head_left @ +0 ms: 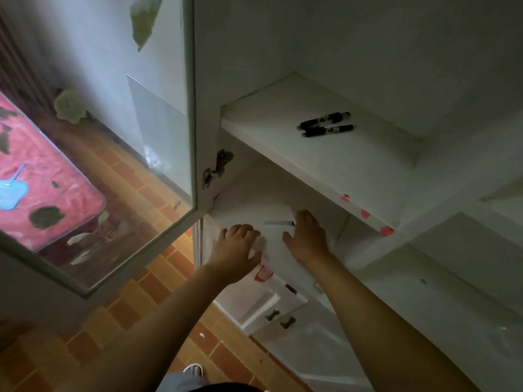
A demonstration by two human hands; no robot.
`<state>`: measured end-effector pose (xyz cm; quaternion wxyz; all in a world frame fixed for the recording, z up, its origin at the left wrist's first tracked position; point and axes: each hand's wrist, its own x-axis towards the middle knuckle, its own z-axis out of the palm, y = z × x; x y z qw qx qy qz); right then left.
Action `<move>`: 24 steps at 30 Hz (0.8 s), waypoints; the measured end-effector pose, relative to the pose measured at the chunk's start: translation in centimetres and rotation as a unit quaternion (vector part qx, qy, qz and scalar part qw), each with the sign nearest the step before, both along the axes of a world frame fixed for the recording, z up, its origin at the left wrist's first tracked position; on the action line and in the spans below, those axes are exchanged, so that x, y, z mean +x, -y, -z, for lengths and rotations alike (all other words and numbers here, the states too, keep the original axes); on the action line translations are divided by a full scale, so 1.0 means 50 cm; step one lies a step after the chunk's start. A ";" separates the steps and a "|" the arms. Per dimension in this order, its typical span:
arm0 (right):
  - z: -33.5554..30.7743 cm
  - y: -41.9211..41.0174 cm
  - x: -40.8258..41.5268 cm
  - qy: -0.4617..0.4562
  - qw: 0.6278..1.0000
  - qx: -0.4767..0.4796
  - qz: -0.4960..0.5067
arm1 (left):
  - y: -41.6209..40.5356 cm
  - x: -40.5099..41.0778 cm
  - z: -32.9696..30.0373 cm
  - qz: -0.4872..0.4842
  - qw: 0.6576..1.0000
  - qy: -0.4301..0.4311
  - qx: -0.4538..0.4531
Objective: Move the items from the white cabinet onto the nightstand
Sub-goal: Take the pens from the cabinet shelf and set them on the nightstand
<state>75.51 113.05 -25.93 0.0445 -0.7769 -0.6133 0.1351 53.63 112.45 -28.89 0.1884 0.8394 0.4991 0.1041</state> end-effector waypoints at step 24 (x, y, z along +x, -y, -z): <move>0.069 0.035 -0.004 -0.078 0.994 0.063 -0.038 | -0.030 0.014 -0.003 -0.009 0.999 -0.011 0.032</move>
